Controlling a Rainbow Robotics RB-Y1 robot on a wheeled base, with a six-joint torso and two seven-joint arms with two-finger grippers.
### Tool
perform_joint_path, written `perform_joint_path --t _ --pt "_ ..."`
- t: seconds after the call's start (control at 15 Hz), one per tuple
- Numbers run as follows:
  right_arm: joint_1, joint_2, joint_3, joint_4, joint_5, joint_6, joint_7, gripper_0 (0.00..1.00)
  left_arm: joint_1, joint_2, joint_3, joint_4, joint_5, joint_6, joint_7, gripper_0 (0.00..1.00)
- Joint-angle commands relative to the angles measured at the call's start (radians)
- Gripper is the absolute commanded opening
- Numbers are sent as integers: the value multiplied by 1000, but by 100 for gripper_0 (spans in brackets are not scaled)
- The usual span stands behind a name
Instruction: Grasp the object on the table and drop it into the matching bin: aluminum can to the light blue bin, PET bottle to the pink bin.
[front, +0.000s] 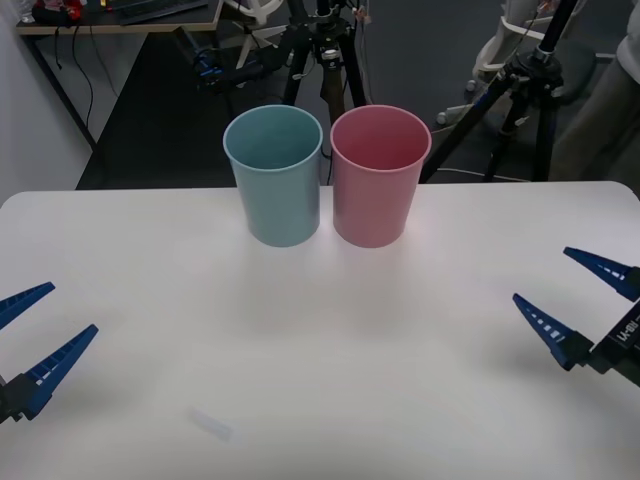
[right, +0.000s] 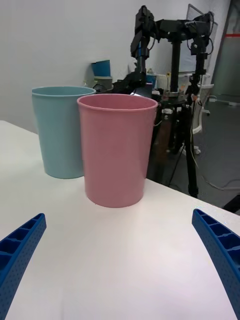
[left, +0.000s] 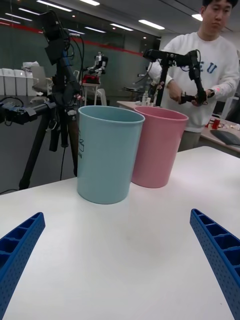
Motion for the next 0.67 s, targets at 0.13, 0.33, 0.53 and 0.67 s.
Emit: perform_joint_path --t 0.13,0.33,0.53,0.67 --pt "67 0 -59 0 -33 -31 -12 100 0 0 0 0 0 0 0 100" --pt "106 0 -94 0 -46 -59 -7 100 0 0 0 0 0 0 0 100" --pt "118 0 -97 0 -44 -63 0 100 0 0 0 0 0 0 0 100" --pt "118 0 -97 0 -44 -63 0 100 0 0 0 0 0 0 0 100"
